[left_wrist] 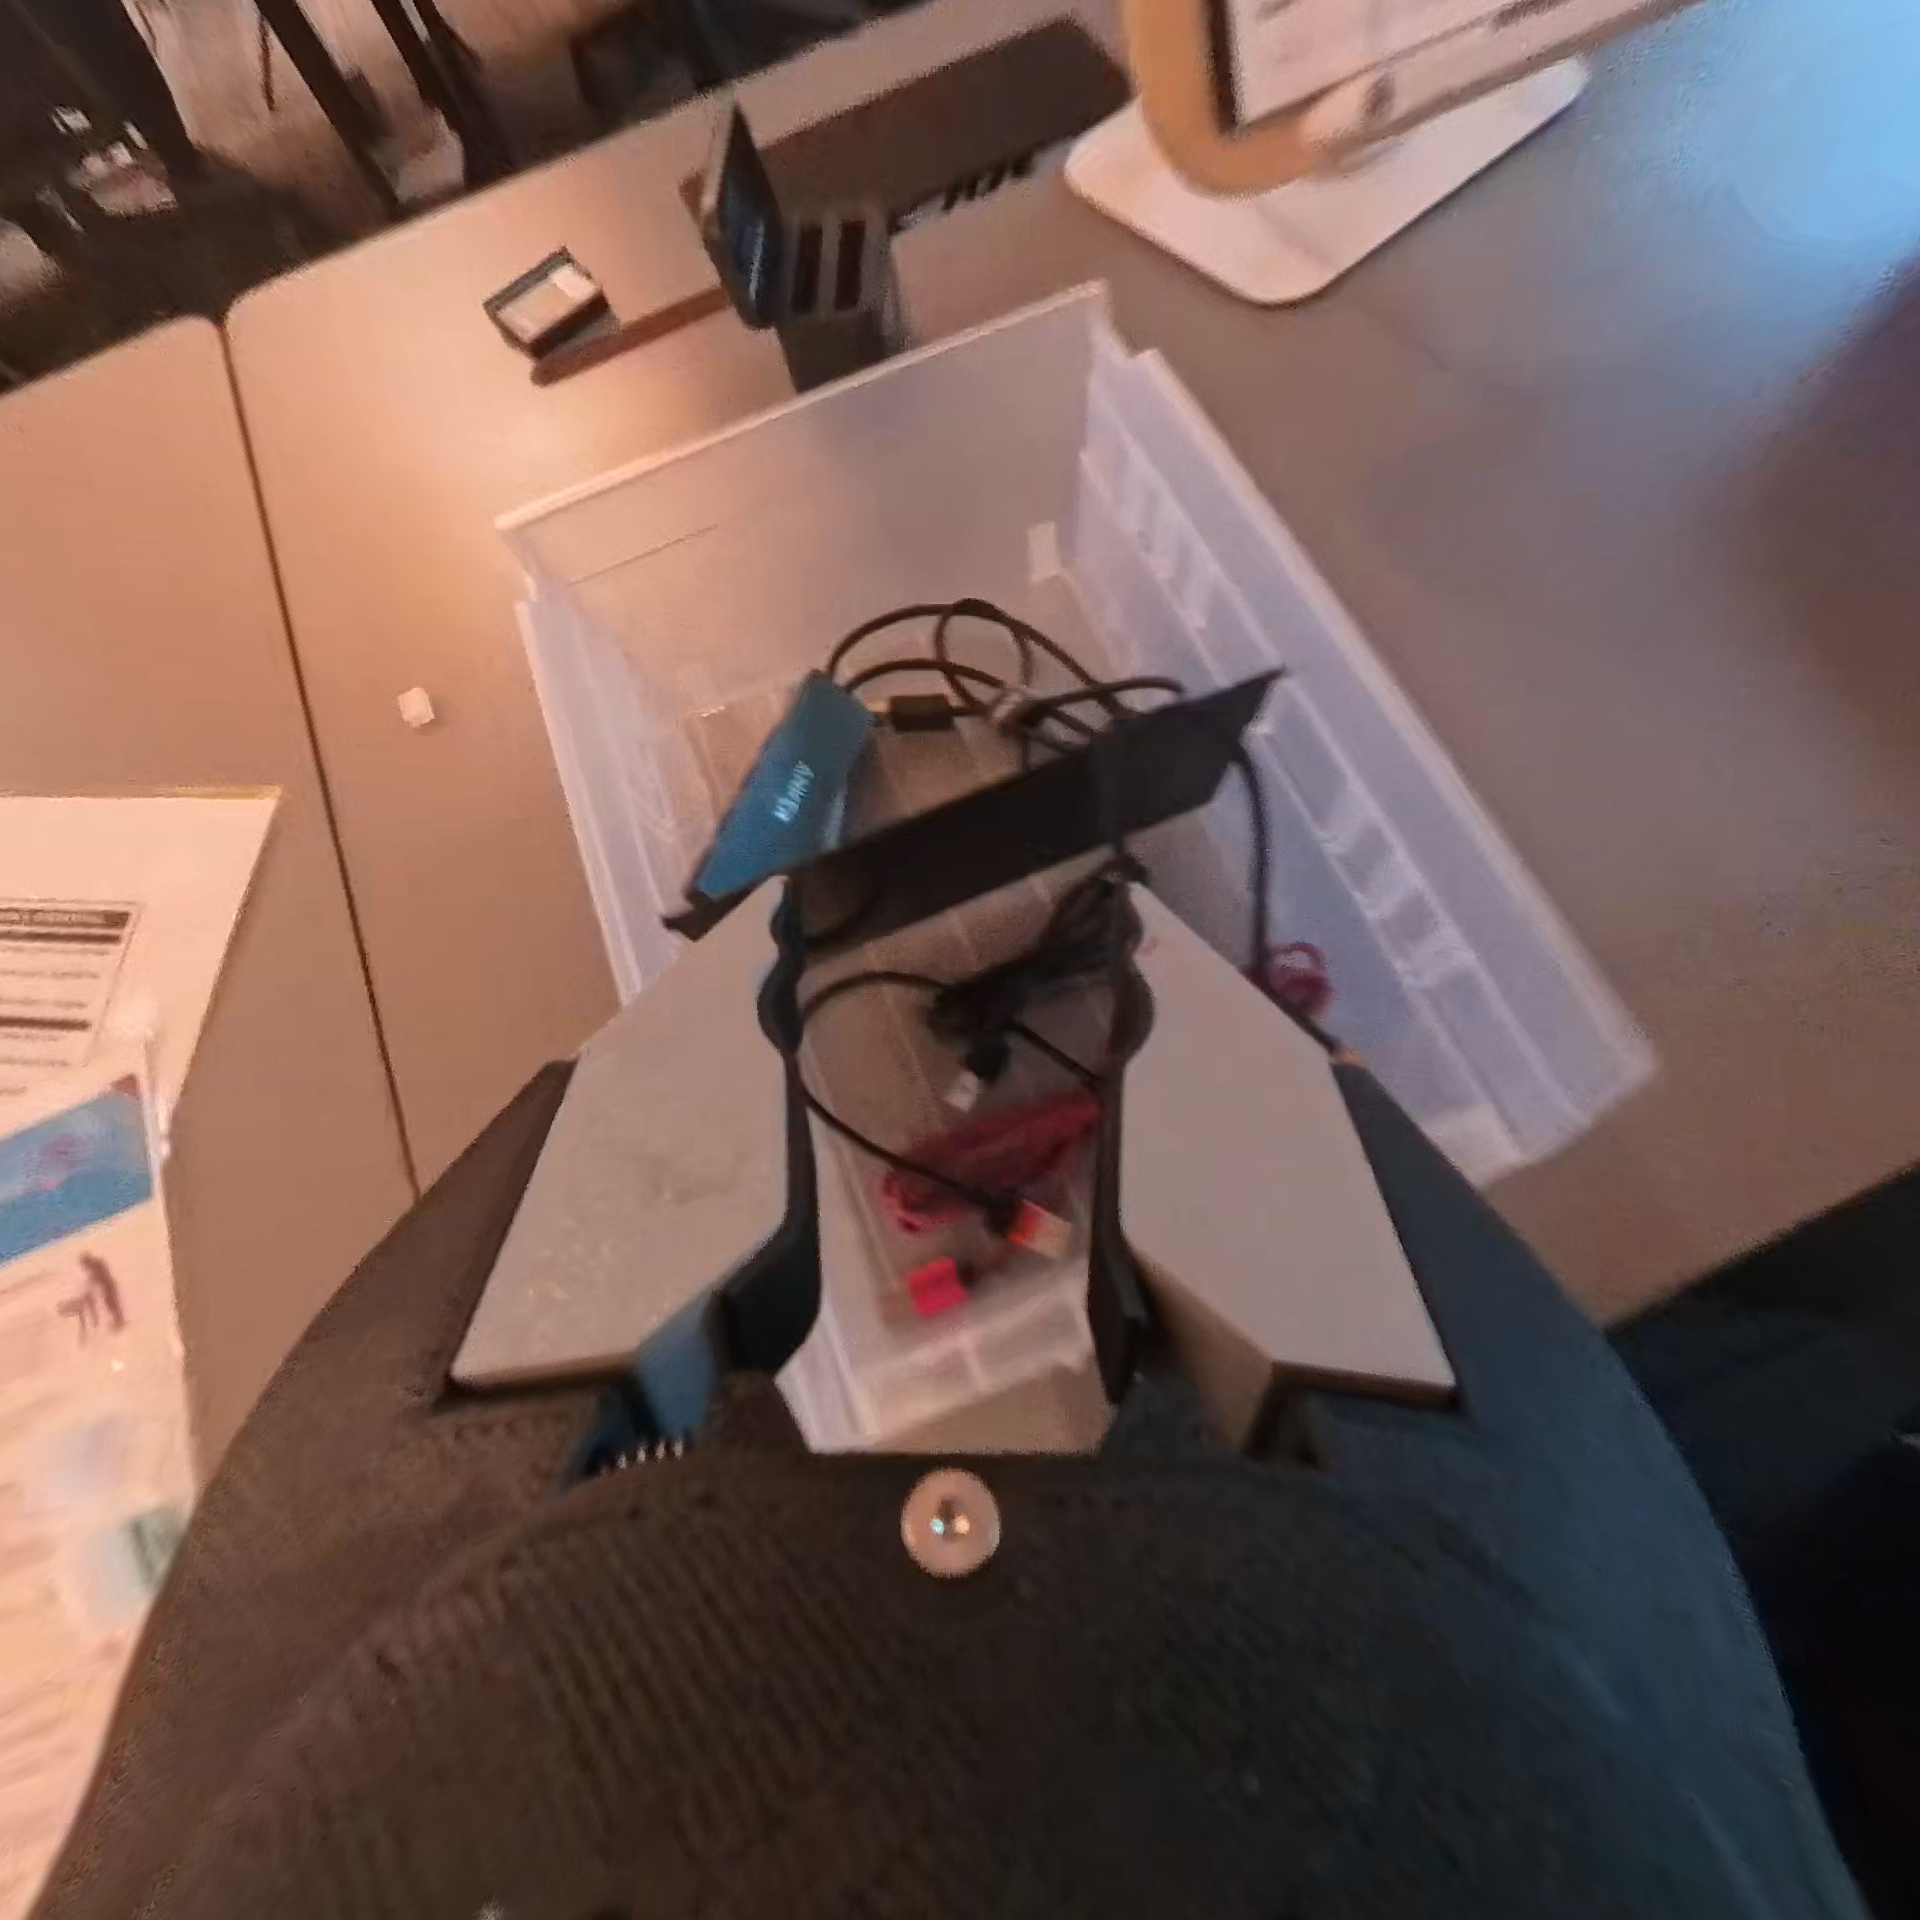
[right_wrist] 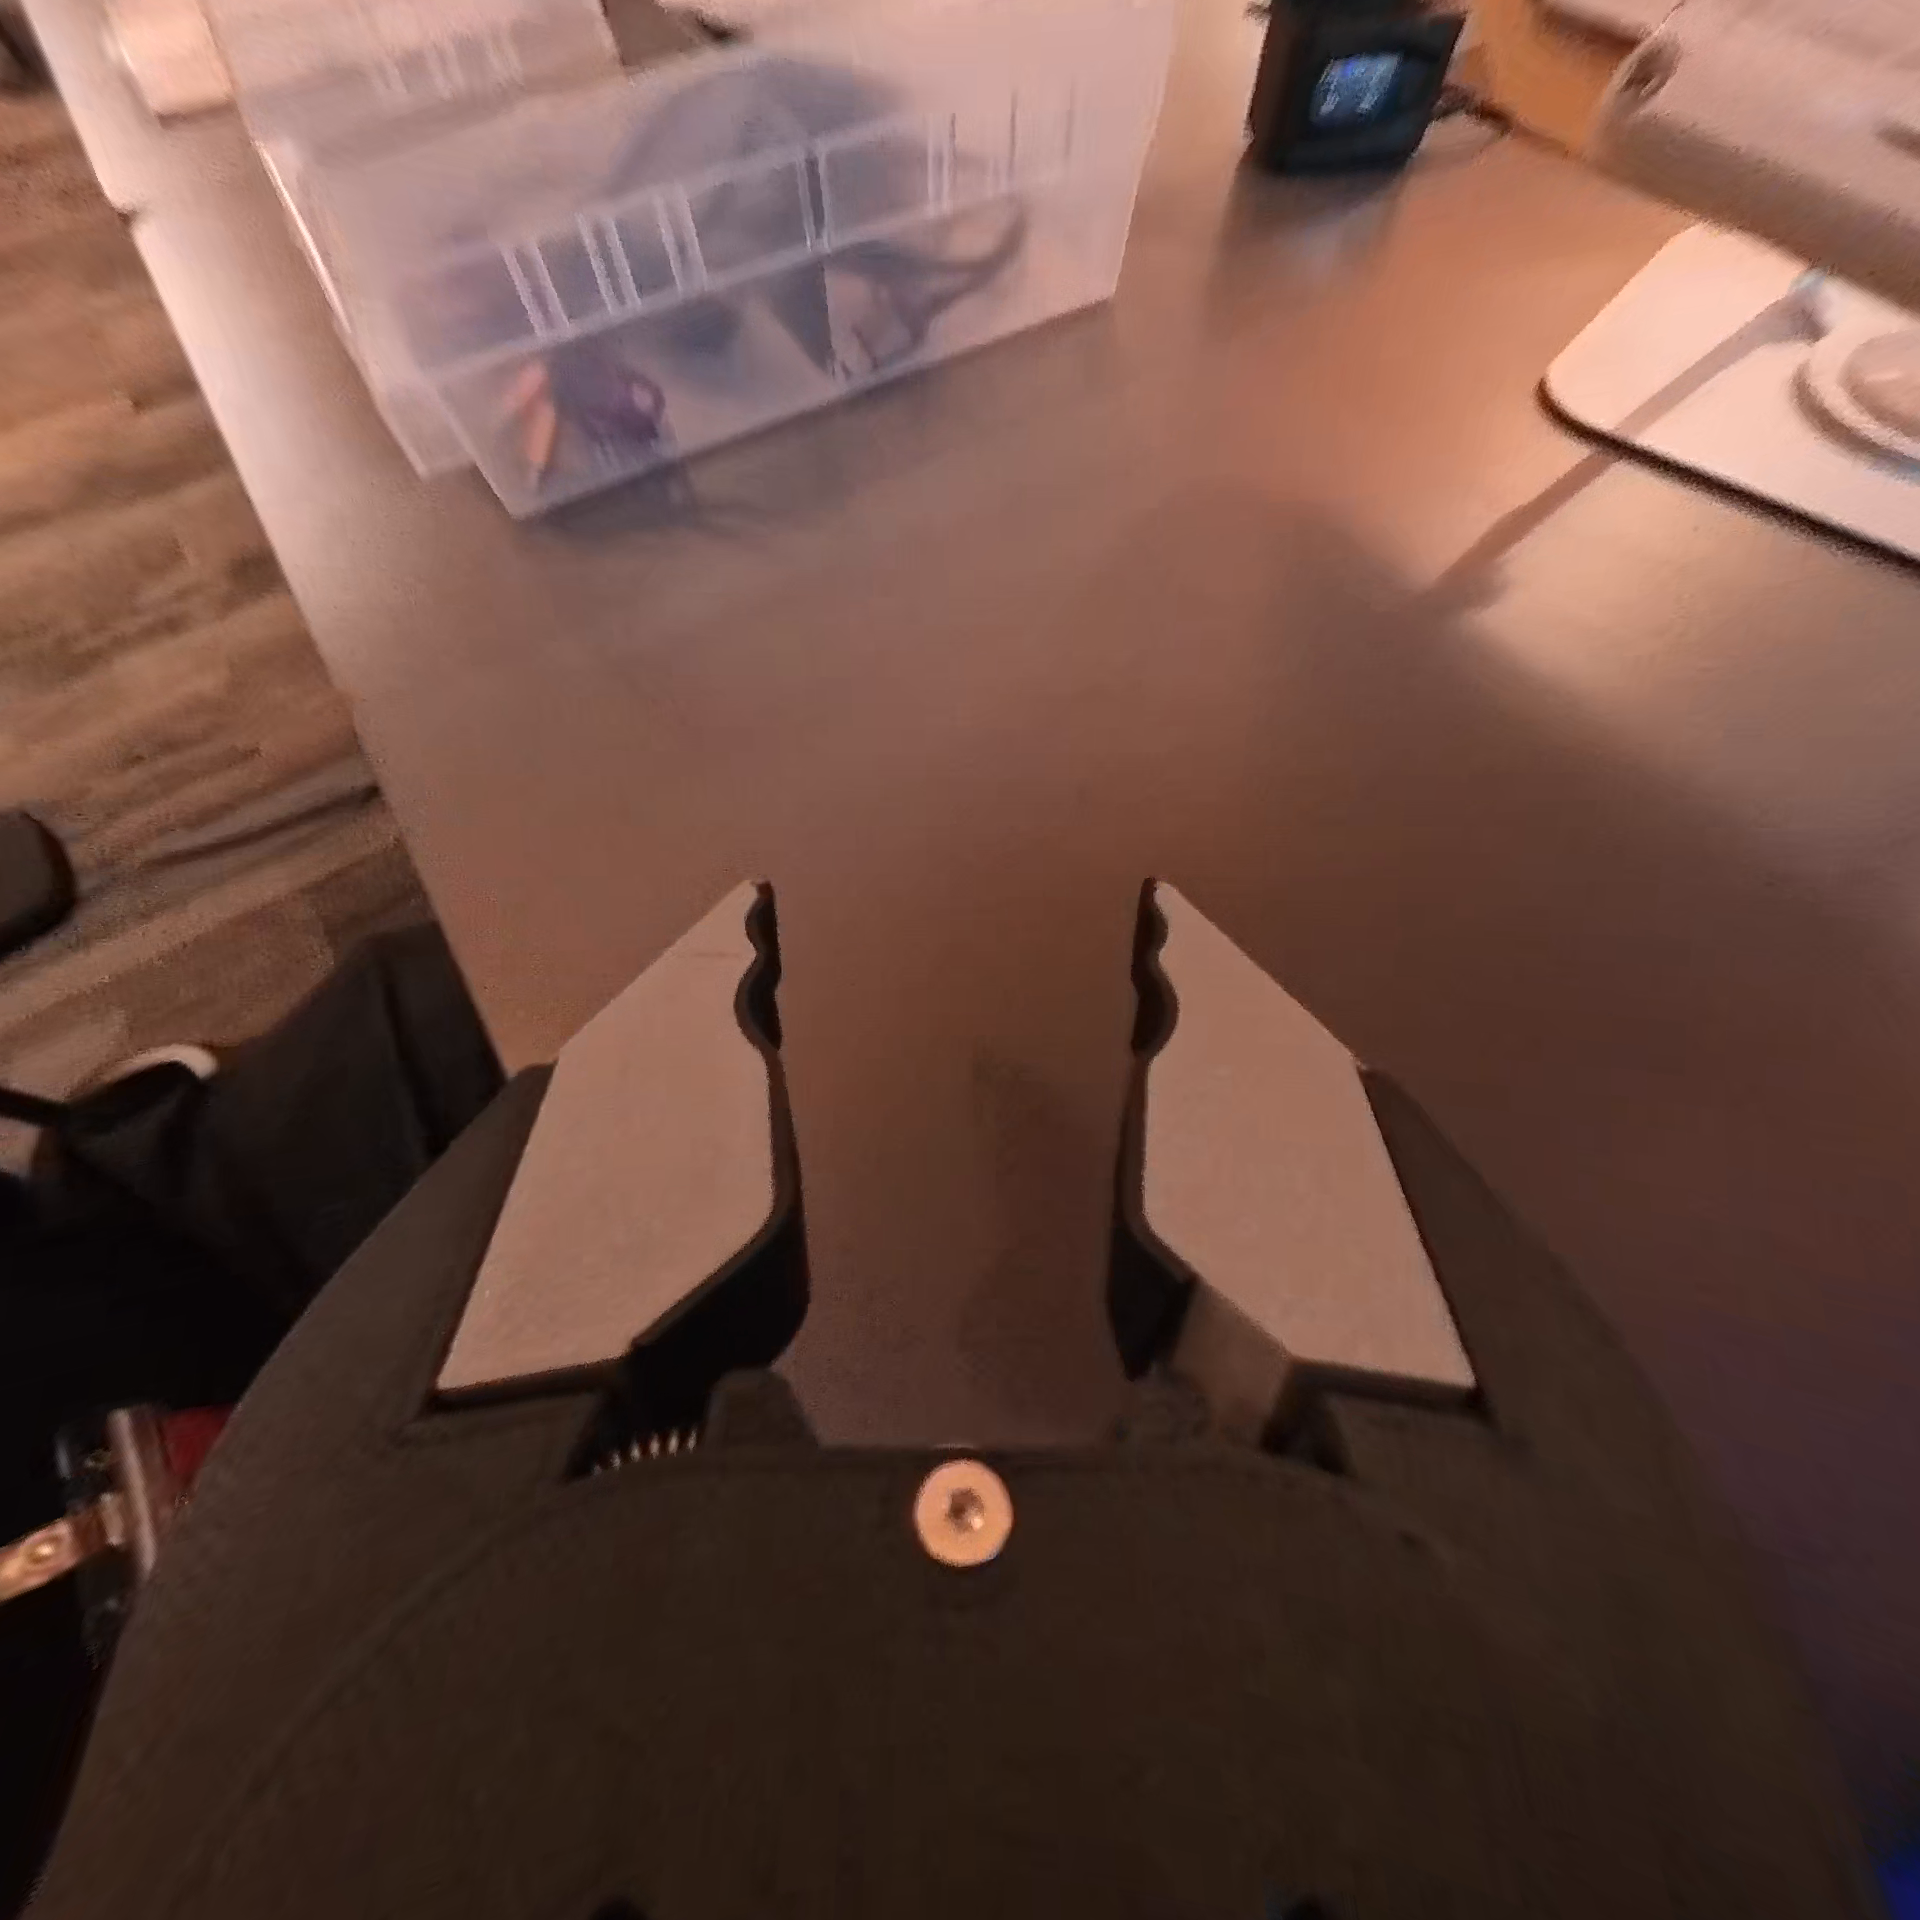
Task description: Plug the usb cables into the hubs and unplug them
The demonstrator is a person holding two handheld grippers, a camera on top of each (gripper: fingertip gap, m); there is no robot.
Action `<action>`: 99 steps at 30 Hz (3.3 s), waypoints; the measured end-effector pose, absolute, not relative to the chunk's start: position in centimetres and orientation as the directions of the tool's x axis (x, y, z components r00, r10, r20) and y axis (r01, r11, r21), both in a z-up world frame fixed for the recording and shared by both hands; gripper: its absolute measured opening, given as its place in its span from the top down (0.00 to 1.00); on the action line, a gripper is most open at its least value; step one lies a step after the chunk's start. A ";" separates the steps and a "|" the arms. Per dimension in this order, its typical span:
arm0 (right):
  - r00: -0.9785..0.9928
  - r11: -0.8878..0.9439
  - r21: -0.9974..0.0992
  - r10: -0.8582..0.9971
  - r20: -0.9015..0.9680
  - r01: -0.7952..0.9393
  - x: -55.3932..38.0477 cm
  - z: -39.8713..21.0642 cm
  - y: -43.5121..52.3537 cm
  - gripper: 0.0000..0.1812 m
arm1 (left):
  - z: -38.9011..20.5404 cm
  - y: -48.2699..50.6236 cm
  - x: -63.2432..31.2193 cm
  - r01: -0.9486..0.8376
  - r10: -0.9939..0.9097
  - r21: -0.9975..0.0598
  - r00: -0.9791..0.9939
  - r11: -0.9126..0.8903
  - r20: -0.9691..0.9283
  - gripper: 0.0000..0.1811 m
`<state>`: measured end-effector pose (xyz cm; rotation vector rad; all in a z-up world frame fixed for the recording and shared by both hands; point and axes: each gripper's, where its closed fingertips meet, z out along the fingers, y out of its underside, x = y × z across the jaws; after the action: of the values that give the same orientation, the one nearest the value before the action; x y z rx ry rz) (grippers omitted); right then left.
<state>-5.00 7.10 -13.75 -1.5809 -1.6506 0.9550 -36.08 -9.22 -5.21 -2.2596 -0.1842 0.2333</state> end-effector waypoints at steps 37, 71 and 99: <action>0.012 0.147 -0.952 0.988 0.156 0.268 -5.6 -11.9 12.3 0.77 | -2.2 8.2 -22.2 -0.653 -0.002 -0.454 0.572 -0.607 -0.820 0.95; 0.493 0.155 -0.929 0.812 0.313 0.335 -1.0 -11.1 20.3 0.69 | -3.3 -10.2 -27.3 0.061 0.218 -0.935 0.976 -0.349 -0.018 0.65; 0.168 0.365 -0.847 0.875 0.453 0.387 -5.6 -13.1 14.3 0.71 | -11.1 -18.0 -28.1 0.136 0.375 -0.793 0.919 -0.594 -0.123 0.69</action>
<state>-5.57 14.29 -13.08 -1.2249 -1.4306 0.5139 -28.07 -17.99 -11.05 -2.2035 -0.3619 0.3497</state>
